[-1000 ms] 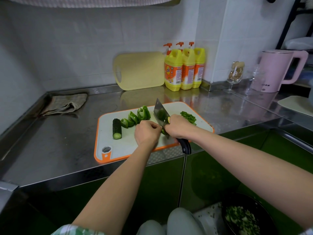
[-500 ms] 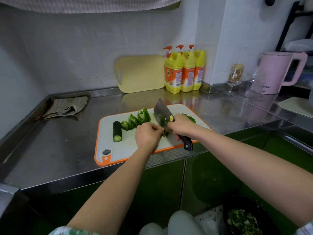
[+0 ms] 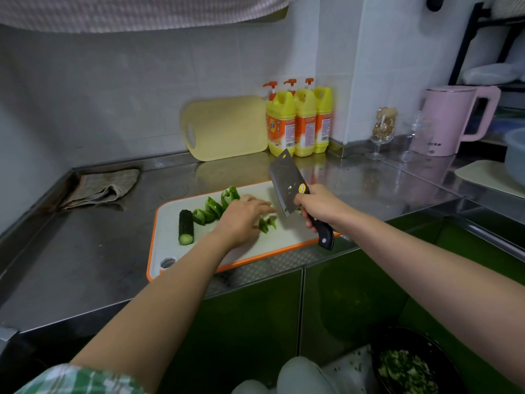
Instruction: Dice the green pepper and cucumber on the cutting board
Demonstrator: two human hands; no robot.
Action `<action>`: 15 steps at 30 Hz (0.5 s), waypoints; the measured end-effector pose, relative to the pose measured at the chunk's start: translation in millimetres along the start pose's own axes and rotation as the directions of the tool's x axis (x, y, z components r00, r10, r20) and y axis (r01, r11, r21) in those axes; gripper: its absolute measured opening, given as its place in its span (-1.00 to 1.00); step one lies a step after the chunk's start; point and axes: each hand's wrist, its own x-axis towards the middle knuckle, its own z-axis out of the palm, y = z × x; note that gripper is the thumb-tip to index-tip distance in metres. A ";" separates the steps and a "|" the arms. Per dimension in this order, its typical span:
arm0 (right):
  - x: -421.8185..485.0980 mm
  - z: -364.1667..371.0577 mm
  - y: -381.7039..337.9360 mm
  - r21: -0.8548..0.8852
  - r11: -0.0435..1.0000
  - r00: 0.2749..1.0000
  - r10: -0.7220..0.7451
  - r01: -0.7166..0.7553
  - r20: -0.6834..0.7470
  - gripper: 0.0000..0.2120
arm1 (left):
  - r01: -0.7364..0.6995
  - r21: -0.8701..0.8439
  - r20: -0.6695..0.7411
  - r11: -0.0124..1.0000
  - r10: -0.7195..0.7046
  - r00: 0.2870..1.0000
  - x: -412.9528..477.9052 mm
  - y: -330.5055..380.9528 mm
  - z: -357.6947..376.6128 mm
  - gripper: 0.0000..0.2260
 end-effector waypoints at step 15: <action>5.2 -0.9 7.0 -0.213 0.977 0.995 0.026 -0.005 0.097 -0.84 | 0.206 -0.042 -0.024 0.978 -0.207 0.978 6.5 13.9 5.1 -0.74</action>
